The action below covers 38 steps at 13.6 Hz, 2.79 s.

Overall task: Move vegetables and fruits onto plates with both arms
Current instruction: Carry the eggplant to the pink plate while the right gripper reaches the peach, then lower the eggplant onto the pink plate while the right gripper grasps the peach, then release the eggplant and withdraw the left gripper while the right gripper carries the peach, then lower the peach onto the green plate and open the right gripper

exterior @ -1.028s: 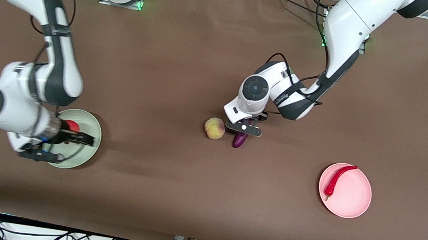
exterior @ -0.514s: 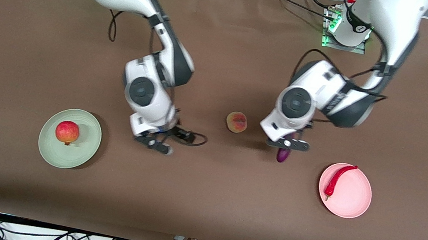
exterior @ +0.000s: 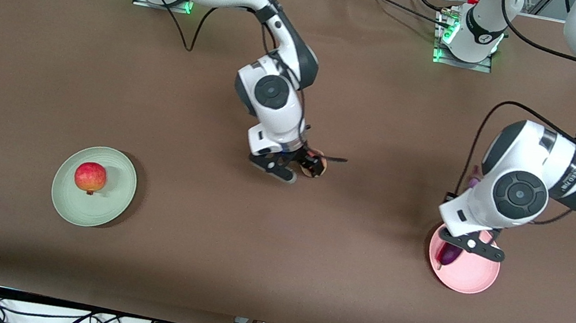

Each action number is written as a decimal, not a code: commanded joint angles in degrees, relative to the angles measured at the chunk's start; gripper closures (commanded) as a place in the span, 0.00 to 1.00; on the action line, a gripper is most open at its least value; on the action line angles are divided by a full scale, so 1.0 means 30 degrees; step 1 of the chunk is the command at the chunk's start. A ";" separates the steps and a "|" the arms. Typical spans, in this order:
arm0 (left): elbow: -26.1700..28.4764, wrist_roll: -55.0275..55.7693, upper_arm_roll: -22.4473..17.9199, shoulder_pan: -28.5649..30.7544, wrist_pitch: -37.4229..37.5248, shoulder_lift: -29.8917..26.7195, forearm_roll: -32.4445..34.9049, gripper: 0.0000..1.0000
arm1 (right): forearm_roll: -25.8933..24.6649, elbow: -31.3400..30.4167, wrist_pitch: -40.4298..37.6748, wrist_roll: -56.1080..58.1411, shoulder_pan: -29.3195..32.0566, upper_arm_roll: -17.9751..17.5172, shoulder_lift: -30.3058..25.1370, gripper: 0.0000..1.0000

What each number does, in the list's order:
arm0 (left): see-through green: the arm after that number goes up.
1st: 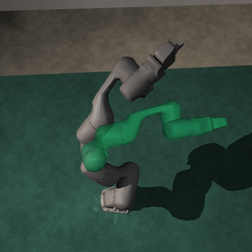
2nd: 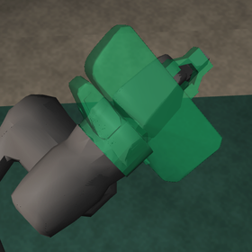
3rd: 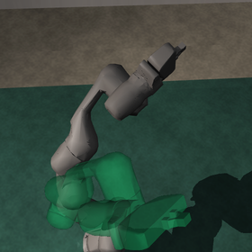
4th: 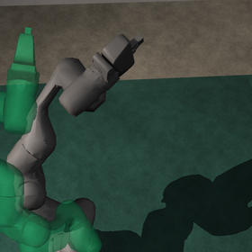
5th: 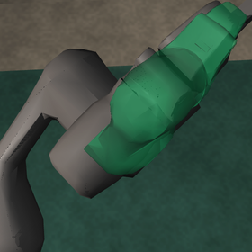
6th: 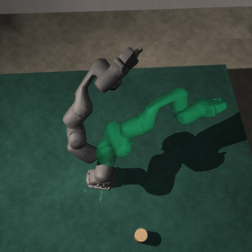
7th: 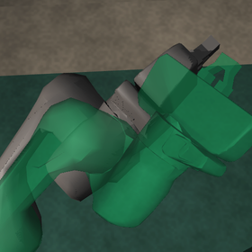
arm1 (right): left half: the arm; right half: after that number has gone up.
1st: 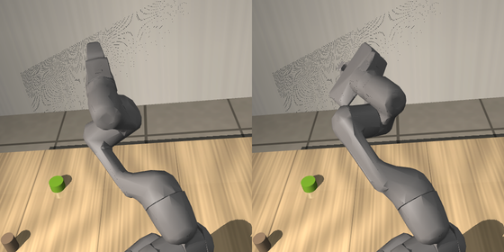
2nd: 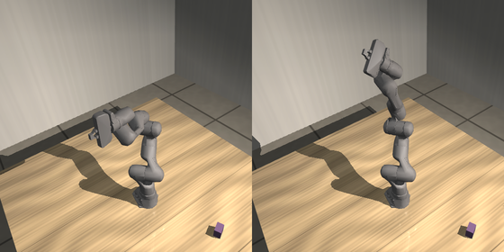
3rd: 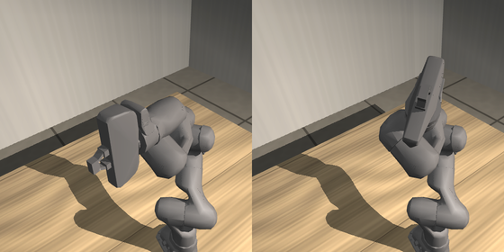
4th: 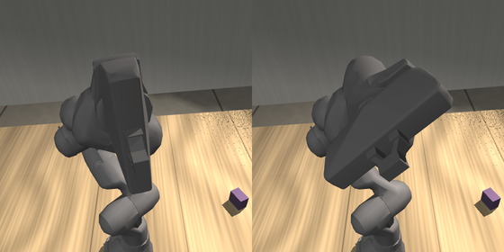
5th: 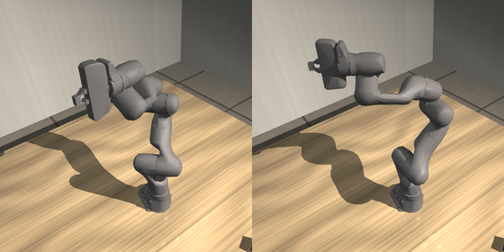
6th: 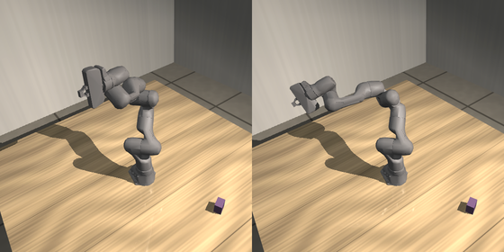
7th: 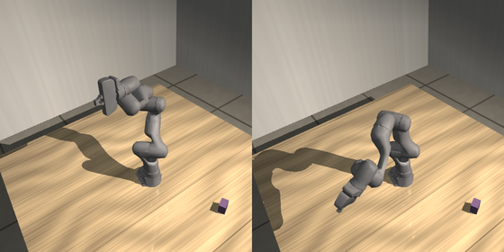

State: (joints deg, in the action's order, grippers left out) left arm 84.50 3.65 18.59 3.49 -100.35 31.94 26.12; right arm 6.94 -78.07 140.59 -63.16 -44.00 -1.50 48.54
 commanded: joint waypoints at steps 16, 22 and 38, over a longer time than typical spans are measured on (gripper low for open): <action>-0.0570 -0.1159 -0.0277 0.1209 -0.3874 0.4411 0.3129 0.33 | -0.0204 0.0124 0.2239 -0.0537 -0.1389 0.0413 0.1487 0.39; -0.0775 -0.1129 -0.0102 0.1472 -0.3115 0.2922 0.1761 0.00 | -0.0819 0.0124 0.0960 0.0338 -0.0922 0.1991 0.0231 0.71; 0.4401 -0.1129 -0.5110 -0.1425 0.1135 -1.1287 -0.6950 0.00 | -0.0585 -0.1427 -1.0769 2.2954 1.1294 0.2493 -0.2236 0.71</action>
State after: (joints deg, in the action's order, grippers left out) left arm 89.55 1.34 6.44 2.42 -95.89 4.09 6.52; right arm 5.33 -80.50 108.51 2.36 -12.26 7.07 42.46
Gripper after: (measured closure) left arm 0.000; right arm 0.189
